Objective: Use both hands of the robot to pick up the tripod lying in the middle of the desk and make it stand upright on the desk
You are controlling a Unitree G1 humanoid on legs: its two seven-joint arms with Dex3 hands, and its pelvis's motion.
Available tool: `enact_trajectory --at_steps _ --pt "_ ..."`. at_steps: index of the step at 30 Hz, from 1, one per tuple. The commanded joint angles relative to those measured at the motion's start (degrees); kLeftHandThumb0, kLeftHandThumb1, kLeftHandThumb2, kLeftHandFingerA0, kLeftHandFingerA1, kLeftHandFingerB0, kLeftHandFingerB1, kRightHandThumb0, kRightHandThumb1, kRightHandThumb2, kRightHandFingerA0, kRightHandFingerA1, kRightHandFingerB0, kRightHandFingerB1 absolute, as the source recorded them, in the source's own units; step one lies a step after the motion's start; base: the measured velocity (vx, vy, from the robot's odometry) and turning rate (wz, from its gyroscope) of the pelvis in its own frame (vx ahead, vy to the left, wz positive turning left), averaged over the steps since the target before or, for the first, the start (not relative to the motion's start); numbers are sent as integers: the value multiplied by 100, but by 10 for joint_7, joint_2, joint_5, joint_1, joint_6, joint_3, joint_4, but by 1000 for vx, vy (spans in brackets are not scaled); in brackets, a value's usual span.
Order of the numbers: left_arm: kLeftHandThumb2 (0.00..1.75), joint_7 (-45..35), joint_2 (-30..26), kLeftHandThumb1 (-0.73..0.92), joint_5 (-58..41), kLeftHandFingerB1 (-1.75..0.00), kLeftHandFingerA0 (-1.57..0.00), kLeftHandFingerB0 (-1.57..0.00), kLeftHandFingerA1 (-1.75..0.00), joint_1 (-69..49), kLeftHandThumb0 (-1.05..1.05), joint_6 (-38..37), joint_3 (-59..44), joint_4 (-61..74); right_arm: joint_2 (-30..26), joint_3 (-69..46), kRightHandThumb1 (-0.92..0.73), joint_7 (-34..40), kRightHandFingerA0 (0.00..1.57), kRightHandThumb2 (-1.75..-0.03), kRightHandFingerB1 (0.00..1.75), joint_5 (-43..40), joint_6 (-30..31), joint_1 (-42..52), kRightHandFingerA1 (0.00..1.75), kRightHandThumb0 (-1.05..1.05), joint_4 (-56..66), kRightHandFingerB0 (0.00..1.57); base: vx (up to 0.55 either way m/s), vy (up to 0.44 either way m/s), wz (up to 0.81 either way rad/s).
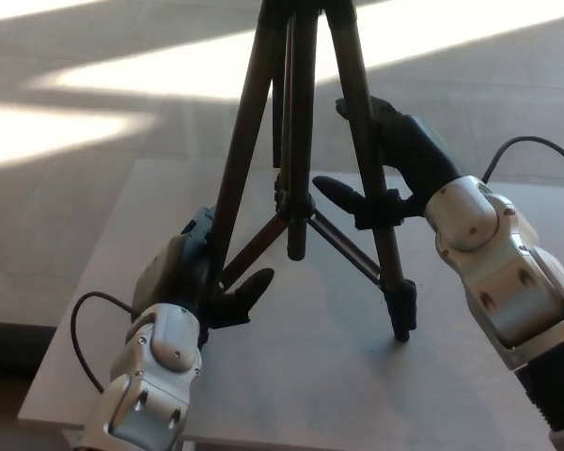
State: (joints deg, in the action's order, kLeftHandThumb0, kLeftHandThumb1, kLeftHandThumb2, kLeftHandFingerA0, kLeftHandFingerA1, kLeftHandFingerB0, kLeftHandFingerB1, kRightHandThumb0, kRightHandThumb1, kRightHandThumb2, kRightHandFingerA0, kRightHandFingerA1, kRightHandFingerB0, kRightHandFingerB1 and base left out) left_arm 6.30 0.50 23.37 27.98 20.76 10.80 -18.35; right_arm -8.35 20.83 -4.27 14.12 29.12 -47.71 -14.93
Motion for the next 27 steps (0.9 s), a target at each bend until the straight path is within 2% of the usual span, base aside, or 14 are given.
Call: enact_trajectory --at_steps 1,8,12,13,14,15,16,17,18,19,20,21,23,27 --pt "80 -115 -32 55 -47 0 0 0 0 4 -96 72 -6 22 -39 17 -65 -100 0 -63 0 5 90 -6 0 -105 41 0 0 0 0" --pt "79 -122 -56 56 -45 0 0 0 0 -8 -98 65 -2 35 -32 8 -65 -98 0 -63 0 3 115 2 0 -105 70 0 0 0 0" --pt "82 -153 -92 56 -72 0 0 0 0 -33 -103 56 -30 91 -76 -16 -67 -144 0 -64 0 -16 141 35 0 -105 148 0 0 0 0" --pt "62 -170 -107 68 -88 0 0 0 0 -44 -104 55 -49 122 -96 -33 -66 -164 0 -64 0 -30 157 53 0 -105 182 0 0 0 0" --pt "62 -175 -111 68 -92 0 0 0 0 -47 -104 57 -53 131 -100 -38 -66 -169 0 -64 0 -34 162 58 0 -105 192 0 0 0 0" --pt "82 -181 -118 58 -92 0 0 0 0 -51 -103 62 -55 144 -110 -40 -68 -176 0 -64 0 -35 166 63 0 -105 203 0 0 0 0" --pt "82 -185 -123 58 -92 0 0 0 0 -53 -103 66 -56 152 -117 -41 -68 -180 0 -64 0 -36 168 67 0 -105 210 0 0 0 0" --pt "84 -200 -141 57 -112 0 0 0 0 -67 -104 57 -78 178 -139 -60 -68 -190 0 -63 0 -43 165 96 0 -105 246 0 0 0 0" --pt "64 -223 -154 68 -152 0 0 0 0 -83 -104 72 -124 220 -164 -99 -68 -205 0 -62 0 -63 172 131 0 -105 289 0 0 0 0" --pt "64 -227 -155 68 -157 0 0 0 0 -84 -104 75 -128 225 -168 -105 -68 -208 0 -62 0 -66 175 137 0 -105 296 0 0 0 0" --pt "68 -246 -180 65 -197 0 0 0 0 -117 -100 91 -199 287 -183 -203 -58 -229 0 -75 0 -118 175 204 0 -101 344 0 0 0 0" --pt "61 -252 -187 68 -206 0 0 0 0 -129 -98 92 -217 301 -197 -218 -69 -235 0 -61 0 -119 166 223 0 -105 355 0 0 0 0" --pt "61 -259 -192 68 -214 0 0 0 0 -144 -98 91 -233 315 -217 -225 -69 -243 0 -61 0 -114 151 243 0 -105 360 0 0 0 0" --pt "66 -310 -228 69 -279 0 0 0 0 -233 -94 95 -354 381 -243 -385 -67 -294 0 -61 0 -175 184 362 0 -105 408 0 0 0 0"
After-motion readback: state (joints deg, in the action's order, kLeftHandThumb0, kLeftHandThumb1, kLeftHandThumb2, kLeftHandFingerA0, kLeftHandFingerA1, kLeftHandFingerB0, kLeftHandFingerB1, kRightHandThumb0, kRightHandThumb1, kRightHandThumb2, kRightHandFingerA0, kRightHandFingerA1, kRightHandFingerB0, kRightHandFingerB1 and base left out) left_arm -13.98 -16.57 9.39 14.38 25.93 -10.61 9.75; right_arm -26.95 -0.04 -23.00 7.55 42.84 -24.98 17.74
